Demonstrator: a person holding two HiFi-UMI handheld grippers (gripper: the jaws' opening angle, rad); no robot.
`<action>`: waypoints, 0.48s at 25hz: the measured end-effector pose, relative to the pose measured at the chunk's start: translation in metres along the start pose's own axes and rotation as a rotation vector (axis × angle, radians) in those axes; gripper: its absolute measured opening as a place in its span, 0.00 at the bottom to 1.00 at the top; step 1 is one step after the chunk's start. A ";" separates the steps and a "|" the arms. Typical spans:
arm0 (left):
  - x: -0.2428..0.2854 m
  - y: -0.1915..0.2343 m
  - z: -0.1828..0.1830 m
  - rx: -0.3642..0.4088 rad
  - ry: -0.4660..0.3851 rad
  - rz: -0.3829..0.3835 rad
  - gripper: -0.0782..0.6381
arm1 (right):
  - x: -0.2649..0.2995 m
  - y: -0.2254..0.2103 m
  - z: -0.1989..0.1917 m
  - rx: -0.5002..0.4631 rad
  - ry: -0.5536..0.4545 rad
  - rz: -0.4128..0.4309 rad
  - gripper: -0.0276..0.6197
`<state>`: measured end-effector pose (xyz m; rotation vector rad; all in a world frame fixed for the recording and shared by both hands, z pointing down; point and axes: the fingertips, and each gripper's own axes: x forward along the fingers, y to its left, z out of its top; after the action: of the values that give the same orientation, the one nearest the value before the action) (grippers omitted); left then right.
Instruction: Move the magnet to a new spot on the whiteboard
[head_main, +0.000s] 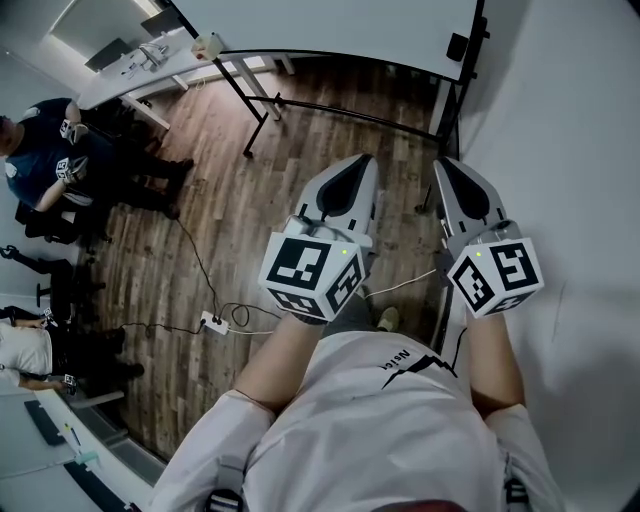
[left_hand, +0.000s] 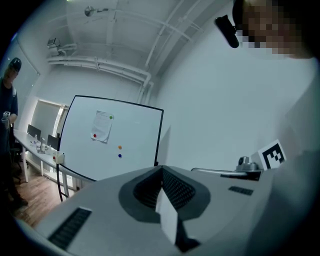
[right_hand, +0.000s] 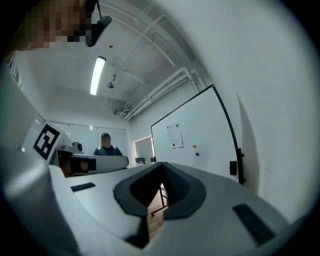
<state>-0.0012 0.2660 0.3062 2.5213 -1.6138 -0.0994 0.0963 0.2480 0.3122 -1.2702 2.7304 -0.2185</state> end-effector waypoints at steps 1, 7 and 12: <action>0.000 0.001 0.000 0.000 -0.001 0.000 0.12 | 0.001 0.001 0.000 -0.002 -0.001 0.002 0.06; 0.013 0.006 -0.006 -0.004 -0.002 -0.025 0.12 | 0.012 0.000 -0.004 -0.019 0.008 -0.010 0.06; 0.039 0.021 -0.005 -0.009 -0.010 -0.052 0.12 | 0.037 -0.007 -0.002 -0.033 0.005 -0.018 0.06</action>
<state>-0.0035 0.2224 0.3152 2.5606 -1.5490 -0.1250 0.0777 0.2152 0.3140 -1.3052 2.7388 -0.1800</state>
